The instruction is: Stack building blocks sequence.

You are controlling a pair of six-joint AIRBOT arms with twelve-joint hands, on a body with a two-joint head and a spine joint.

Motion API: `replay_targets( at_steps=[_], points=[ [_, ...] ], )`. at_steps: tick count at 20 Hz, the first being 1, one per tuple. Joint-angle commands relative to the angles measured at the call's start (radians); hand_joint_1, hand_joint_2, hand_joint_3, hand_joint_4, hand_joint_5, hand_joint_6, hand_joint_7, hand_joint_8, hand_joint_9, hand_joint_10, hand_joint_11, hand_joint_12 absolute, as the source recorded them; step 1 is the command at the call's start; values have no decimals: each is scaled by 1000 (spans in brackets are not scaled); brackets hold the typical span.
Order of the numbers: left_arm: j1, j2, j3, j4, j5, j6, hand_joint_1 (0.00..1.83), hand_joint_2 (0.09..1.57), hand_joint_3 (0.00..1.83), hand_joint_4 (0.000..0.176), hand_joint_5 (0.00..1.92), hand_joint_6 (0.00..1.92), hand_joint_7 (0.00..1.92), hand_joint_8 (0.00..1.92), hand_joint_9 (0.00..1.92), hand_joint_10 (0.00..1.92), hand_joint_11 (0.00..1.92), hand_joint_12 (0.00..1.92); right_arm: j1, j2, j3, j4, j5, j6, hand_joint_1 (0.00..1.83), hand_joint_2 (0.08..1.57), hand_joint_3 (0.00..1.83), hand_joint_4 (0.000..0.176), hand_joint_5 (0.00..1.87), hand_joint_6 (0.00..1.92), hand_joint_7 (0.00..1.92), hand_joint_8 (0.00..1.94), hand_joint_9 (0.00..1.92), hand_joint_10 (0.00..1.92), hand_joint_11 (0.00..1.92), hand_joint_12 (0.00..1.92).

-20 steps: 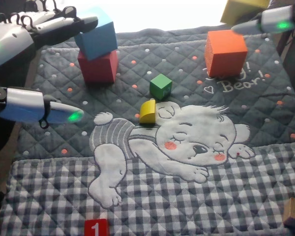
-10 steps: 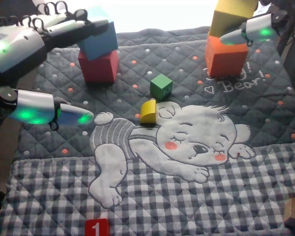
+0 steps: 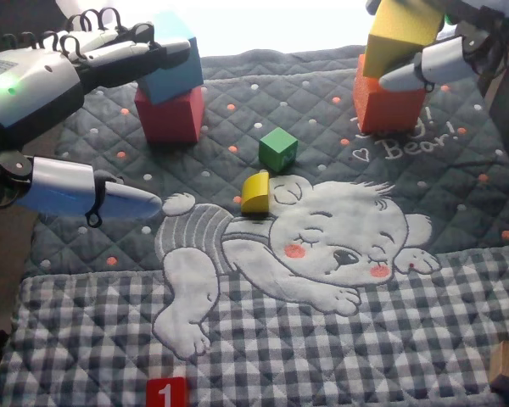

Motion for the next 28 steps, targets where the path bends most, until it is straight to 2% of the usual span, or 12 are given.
replay_targets(
  at_steps=[1, 4, 8, 10, 11, 12, 14, 15, 19, 22, 25, 28],
  points=[
    [-15, -7, 3, -10, -121, -7, 756, 874, 1, 172, 156, 0, 0, 0, 0, 0, 0, 508, 4, 2, 9, 16, 105, 2, 1278, 1093, 0, 0, 1074, 582, 1030, 1180, 991, 1353, 903, 1637],
    [-15, -9, 5, -5, -117, -14, 777, 871, 0, 168, 157, 3, 0, 0, 0, 0, 0, 440, -1, -5, 17, 16, 94, 2, 1262, 1130, 0, 0, 1028, 612, 936, 1344, 953, 1508, 880, 1755],
    [-15, -10, 7, 0, -117, -20, 752, 870, 0, 176, 174, 2, 0, 0, 3, 1, 0, 533, -10, -13, 23, 17, 88, 2, 1284, 1073, 0, 0, 1097, 535, 1099, 1049, 1053, 1136, 915, 1534],
    [-15, -11, 7, 0, -117, -21, 760, 870, 0, 176, 160, 0, 0, 0, 0, 0, 0, 480, -14, -13, 23, 17, 88, 2, 1275, 1087, 2, 0, 1009, 702, 1091, 1023, 970, 831, 767, 1348],
    [-15, -11, 7, 1, -117, -22, 745, 871, 1, 176, 163, 2, 0, 0, 0, 0, 0, 479, -15, -13, 22, 17, 88, 2, 1143, 1026, 0, 0, 858, 235, 886, 484, 832, 633, 558, 1334],
    [-15, -11, 7, 2, -118, -23, 741, 870, 0, 175, 169, 2, 0, 0, 0, 0, 0, 515, -16, -12, 21, 17, 88, 5, 1097, 990, 0, 0, 772, 52, 809, 166, 818, 470, 471, 1341],
    [-15, -11, 7, 2, -120, -25, 754, 866, 0, 175, 168, 2, 0, 0, 0, 0, 0, 487, -20, -12, 20, 17, 88, 18, 1055, 960, 0, 44, 577, 1, 614, 7, 753, 204, 350, 1259],
    [-15, -11, 7, 2, -120, -26, 759, 870, 1, 176, 162, 0, 0, 0, 0, 0, 0, 479, -21, -12, 19, 17, 88, 19, 987, 946, 0, 76, 343, 0, 413, 1, 536, 61, 102, 1129],
    [-15, -11, 8, 3, -120, -29, 776, 873, 0, 176, 200, 10, 0, 0, 0, 0, 0, 453, -23, -11, -2, 17, 90, 19, 933, 898, 0, 169, 9, 0, 42, 0, 257, 0, 38, 1177],
    [-15, -11, 8, 3, -123, -29, 775, 871, 0, 176, 210, 4, 0, 0, 0, 0, 0, 473, -26, 16, -37, 17, 129, 19, 920, 872, 0, 176, 0, 0, 0, 0, 38, 20, 0, 726],
    [-15, -9, 9, 3, -127, -30, 781, 874, 2, 176, 192, 1, 0, 0, 3, 0, 0, 556, -29, 79, -101, -4, 230, 19, 837, 842, 1, 176, 0, 0, 0, 0, 0, 0, 0, 40],
    [-9, -5, 8, -4, -165, -35, 756, 869, 0, 176, 157, 0, 0, 0, 0, 0, 0, 445, -38, 219, -236, -26, 391, -30, 713, 853, 5, 176, 0, 0, 0, 0, 0, 0, 39, 19]
  ],
)
